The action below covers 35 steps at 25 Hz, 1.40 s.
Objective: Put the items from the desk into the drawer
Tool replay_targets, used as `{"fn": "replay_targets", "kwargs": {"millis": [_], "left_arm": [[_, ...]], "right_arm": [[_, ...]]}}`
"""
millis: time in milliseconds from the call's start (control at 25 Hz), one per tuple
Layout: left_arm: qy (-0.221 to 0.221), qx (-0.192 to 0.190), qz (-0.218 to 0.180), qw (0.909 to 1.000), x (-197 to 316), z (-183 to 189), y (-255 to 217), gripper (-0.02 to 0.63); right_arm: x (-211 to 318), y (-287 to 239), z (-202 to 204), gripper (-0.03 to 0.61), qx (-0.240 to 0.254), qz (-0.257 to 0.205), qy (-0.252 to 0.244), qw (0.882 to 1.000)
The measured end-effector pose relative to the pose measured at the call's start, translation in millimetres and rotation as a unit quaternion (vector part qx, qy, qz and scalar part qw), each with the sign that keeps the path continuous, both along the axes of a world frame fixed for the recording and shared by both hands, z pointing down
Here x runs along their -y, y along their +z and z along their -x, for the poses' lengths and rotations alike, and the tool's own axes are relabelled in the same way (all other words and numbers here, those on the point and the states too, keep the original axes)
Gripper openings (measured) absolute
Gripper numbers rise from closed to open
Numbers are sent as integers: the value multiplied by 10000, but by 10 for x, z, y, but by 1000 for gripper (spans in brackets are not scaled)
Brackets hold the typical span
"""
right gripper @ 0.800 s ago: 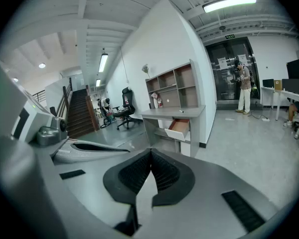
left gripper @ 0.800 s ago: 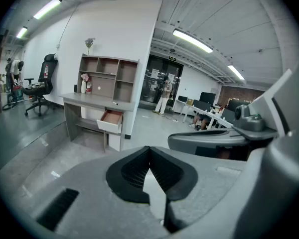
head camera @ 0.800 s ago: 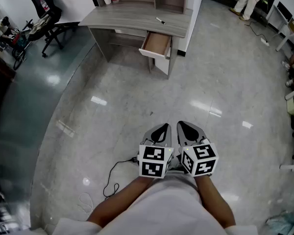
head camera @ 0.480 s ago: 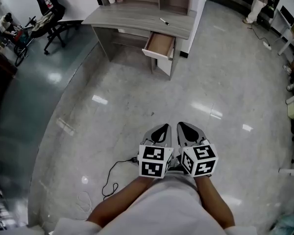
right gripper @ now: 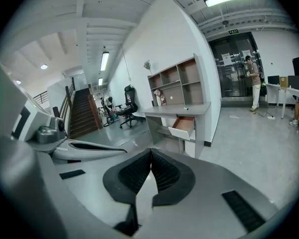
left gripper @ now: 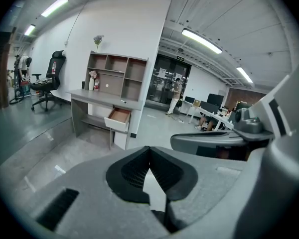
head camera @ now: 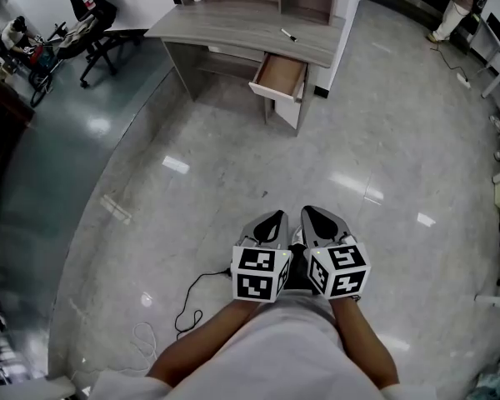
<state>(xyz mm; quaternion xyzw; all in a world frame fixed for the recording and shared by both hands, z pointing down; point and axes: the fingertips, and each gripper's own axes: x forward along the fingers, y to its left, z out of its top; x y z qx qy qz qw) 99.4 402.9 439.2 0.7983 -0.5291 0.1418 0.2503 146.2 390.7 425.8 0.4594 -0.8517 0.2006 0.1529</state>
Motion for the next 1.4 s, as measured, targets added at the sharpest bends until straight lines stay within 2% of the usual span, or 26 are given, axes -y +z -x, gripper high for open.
{"fn": "replay_targets", "kwargs": {"millis": [360, 680, 1080, 1400], "left_arm": [[-289, 68, 130, 9995, 530, 121, 120, 2], [-400, 244, 295, 9985, 1329, 55, 199, 2], [-448, 491, 297, 9973, 2331, -175, 102, 2], [-598, 654, 361, 9954, 2662, -175, 116, 2]], "right_arm": [[577, 138, 78, 2, 65, 107, -209, 9997], [1434, 221, 34, 2, 224, 298, -407, 9985], [2476, 164, -142, 2, 424, 370, -591, 9967], [2831, 223, -164, 2, 633, 477, -691, 9945]]}}
